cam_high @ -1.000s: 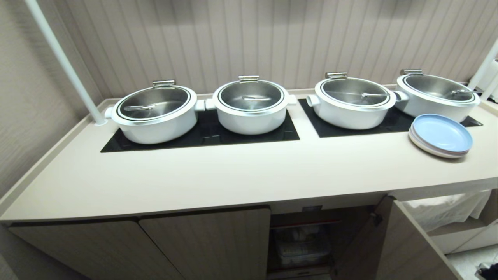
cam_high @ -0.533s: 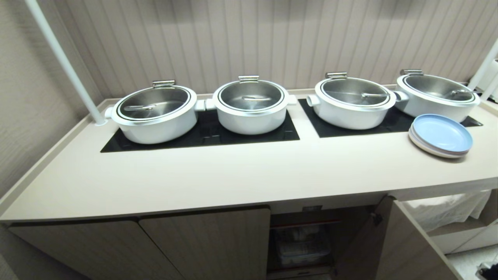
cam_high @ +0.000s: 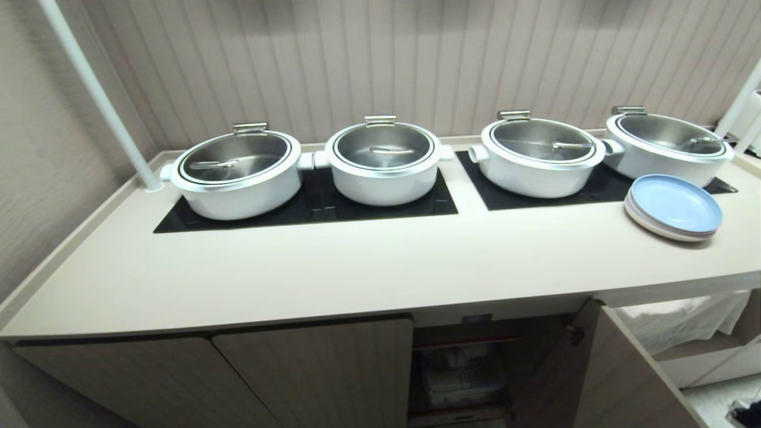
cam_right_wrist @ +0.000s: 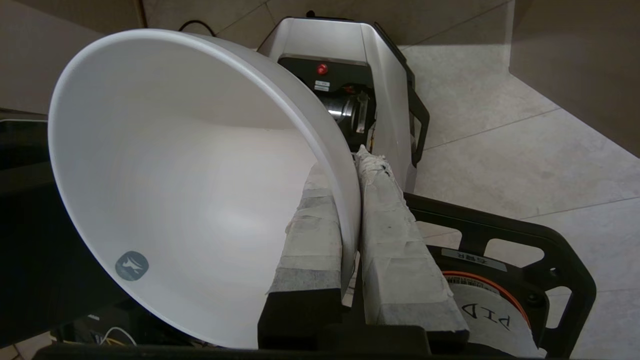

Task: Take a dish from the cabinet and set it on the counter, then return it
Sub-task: Put it back into the cabinet

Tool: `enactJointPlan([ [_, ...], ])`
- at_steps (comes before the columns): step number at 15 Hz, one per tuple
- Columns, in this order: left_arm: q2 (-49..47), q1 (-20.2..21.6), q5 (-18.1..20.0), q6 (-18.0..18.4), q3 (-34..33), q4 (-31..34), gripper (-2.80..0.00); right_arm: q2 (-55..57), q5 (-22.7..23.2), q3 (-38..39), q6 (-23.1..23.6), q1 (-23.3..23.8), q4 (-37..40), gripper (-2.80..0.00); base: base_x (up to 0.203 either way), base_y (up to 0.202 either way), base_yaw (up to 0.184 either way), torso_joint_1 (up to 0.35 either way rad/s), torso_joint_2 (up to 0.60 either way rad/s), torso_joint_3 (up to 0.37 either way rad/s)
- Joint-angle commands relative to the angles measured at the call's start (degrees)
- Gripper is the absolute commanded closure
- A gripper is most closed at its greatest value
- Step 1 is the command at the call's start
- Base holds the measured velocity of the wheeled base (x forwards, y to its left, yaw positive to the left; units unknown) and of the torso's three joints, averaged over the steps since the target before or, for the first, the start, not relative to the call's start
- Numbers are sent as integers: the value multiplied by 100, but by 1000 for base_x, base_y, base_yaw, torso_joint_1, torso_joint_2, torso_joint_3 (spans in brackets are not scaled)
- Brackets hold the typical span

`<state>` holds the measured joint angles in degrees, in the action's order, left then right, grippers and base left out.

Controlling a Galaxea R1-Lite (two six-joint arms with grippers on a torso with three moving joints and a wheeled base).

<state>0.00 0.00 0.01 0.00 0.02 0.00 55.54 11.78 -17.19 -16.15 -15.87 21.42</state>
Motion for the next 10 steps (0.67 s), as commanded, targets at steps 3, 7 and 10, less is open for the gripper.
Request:
enactJointPlan([
  [3,0,0,-1,0,-2,0,0,32,26,5,-11,-21,11,0,0,0,0,0,0,0],
  [7,0,0,7,0,-2,0,0,106,17,-14,-20,-30,6,0,0,0,0,0,0,0],
  [10,0,0,-1,0,-2,0,0,115,26,-74,-11,-21,11,0,0,0,0,0,0,0],
])
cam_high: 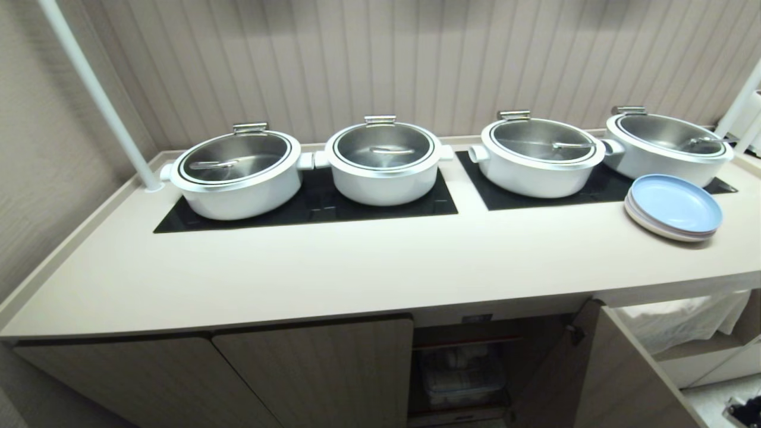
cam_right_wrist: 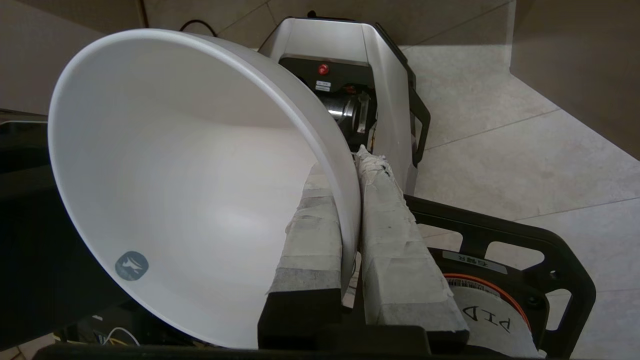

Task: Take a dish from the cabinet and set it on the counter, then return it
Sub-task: Put it back into the cabinet

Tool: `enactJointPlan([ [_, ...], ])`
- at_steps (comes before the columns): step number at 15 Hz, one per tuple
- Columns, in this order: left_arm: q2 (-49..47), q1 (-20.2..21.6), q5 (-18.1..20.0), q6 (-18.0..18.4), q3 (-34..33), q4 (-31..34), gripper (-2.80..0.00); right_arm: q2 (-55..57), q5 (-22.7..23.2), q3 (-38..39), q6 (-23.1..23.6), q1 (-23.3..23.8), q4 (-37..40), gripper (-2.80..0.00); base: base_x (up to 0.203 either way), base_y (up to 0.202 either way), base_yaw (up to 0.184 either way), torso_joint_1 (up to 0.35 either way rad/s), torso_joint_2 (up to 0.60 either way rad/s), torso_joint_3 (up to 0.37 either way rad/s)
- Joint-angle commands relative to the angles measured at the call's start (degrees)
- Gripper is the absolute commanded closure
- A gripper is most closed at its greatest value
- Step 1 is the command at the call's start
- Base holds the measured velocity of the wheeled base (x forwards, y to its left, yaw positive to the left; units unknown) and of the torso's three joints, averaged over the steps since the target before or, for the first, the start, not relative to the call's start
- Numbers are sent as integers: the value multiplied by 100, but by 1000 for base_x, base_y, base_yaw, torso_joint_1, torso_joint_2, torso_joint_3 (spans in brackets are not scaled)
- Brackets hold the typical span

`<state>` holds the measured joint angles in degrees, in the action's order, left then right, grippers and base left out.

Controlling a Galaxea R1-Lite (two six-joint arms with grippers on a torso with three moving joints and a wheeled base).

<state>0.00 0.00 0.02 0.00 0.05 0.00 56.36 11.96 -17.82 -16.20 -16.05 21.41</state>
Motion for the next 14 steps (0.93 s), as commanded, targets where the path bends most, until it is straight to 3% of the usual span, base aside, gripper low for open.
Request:
enactJointPlan([
  [1,0,0,5,0,0,0,0,34,8,-2,-6,5,13,0,0,0,0,0,0,0],
  [14,0,0,-2,0,-5,0,0,104,-1,-151,-23,5,25,0,0,0,0,0,0,0],
])
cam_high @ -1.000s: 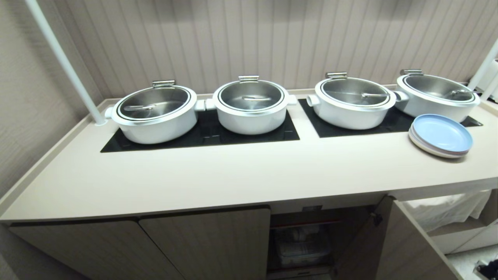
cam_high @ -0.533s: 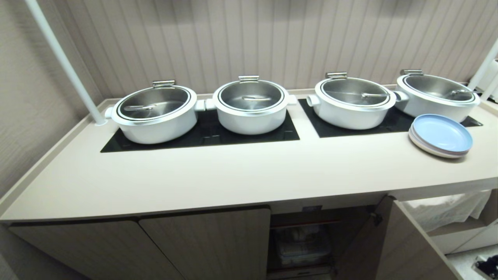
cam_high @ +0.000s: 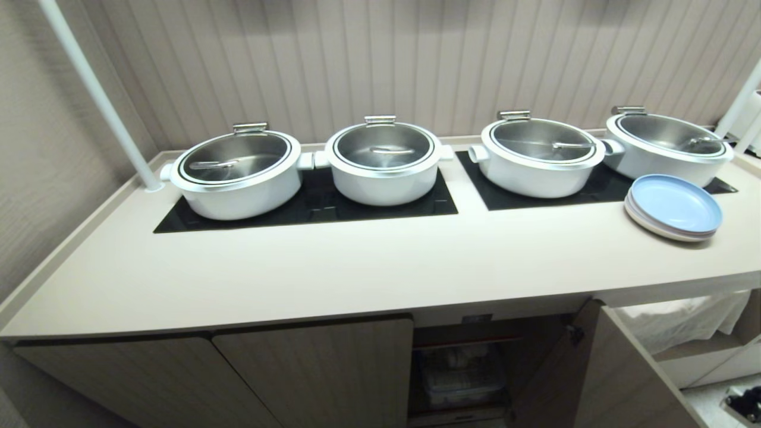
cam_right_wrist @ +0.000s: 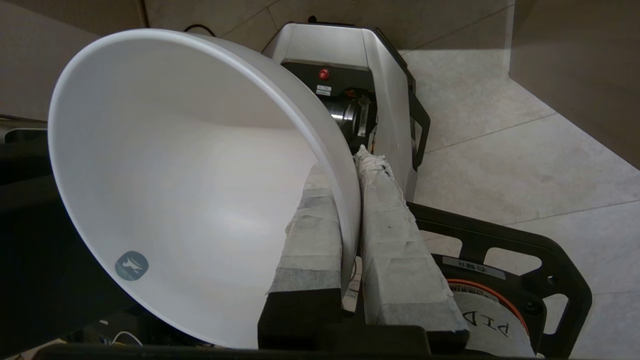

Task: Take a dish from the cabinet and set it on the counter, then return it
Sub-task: Put it back into the cabinet

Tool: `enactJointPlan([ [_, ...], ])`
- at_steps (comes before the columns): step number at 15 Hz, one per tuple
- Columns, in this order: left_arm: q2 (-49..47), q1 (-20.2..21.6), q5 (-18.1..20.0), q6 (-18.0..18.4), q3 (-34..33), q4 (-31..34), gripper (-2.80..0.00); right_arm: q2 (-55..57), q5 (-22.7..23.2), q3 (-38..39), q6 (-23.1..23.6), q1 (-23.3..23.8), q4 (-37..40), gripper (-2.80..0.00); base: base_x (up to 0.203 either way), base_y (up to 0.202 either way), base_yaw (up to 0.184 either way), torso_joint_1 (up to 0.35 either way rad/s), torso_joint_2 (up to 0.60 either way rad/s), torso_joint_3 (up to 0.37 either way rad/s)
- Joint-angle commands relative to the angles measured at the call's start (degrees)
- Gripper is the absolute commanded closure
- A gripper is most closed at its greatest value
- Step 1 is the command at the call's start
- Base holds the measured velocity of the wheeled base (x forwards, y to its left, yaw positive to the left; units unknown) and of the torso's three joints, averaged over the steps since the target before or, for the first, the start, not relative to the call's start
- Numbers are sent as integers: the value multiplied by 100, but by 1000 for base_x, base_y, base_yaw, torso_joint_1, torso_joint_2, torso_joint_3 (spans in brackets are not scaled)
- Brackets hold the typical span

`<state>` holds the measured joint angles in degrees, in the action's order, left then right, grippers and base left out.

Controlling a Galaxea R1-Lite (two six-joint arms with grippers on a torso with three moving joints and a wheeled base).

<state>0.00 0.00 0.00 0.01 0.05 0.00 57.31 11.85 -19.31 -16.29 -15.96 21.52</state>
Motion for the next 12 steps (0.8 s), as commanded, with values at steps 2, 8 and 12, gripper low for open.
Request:
enactJointPlan([
  [2,0,0,0,-1,-5,0,0,8,2,-12,-6,-13,19,0,0,0,0,0,0,0],
  [8,0,0,0,-1,-5,0,0,-1,-6,10,-47,-96,54,0,0,0,0,-25,56,30],
  [12,0,0,0,-1,-5,0,0,-9,-7,11,-177,-201,63,0,0,0,0,-49,124,57],
])
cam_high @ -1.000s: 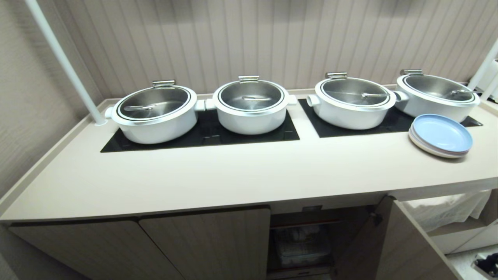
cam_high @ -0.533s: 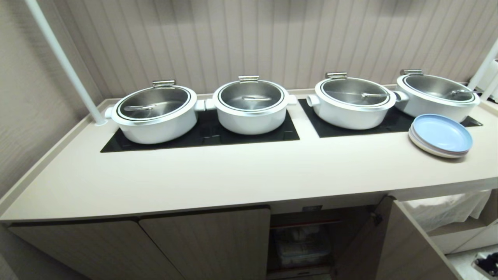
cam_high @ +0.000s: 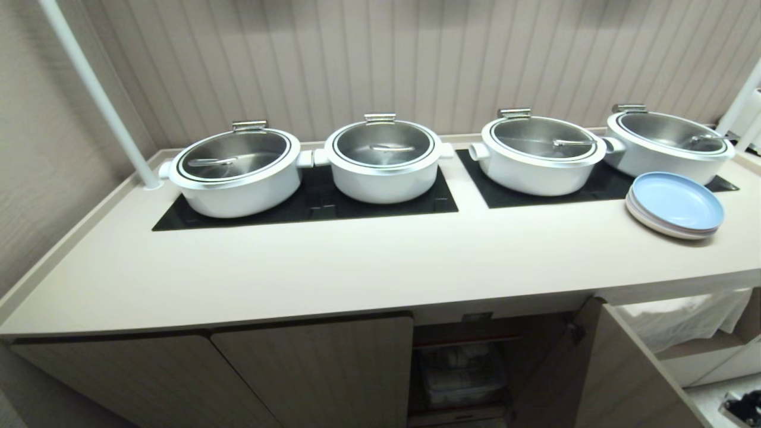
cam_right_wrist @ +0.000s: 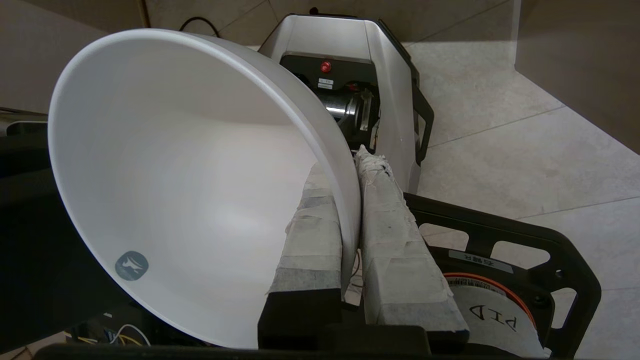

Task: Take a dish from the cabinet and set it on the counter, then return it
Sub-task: Put it back into the cabinet

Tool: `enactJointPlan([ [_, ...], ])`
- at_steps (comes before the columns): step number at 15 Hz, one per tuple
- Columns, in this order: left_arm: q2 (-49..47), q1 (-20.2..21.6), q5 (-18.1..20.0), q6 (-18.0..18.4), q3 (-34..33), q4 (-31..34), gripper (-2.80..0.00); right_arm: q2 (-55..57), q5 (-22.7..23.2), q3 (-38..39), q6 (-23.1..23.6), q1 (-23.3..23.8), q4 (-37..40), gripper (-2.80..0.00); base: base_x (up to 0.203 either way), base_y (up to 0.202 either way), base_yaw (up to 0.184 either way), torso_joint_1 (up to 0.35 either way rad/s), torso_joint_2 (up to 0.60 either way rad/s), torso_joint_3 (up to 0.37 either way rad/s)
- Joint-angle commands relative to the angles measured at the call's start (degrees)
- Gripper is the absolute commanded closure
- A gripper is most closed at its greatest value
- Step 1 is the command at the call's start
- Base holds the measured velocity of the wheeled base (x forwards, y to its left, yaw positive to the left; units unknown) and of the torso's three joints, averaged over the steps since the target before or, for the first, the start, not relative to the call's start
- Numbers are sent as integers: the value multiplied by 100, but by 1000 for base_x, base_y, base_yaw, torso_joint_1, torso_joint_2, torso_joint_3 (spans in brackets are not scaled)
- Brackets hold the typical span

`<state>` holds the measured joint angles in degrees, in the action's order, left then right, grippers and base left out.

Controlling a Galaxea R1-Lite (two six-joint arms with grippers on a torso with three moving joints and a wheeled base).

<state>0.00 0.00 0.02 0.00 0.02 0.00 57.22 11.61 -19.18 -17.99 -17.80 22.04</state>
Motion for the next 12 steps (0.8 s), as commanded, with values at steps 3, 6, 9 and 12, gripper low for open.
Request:
enactJointPlan([
  [3,0,0,-2,0,6,0,0,-9,-9,-25,-81,-48,11,0,0,0,0,-67,132,66],
  [6,0,0,-2,0,1,0,0,-27,-18,-29,-81,-57,20,0,0,0,0,-68,151,71],
  [9,0,0,6,0,-2,0,0,-27,-34,-51,-79,-49,11,0,0,0,0,-66,161,83],
  [12,0,0,-1,0,-1,0,0,-35,-62,-43,-81,-48,12,0,0,0,0,-76,170,89],
])
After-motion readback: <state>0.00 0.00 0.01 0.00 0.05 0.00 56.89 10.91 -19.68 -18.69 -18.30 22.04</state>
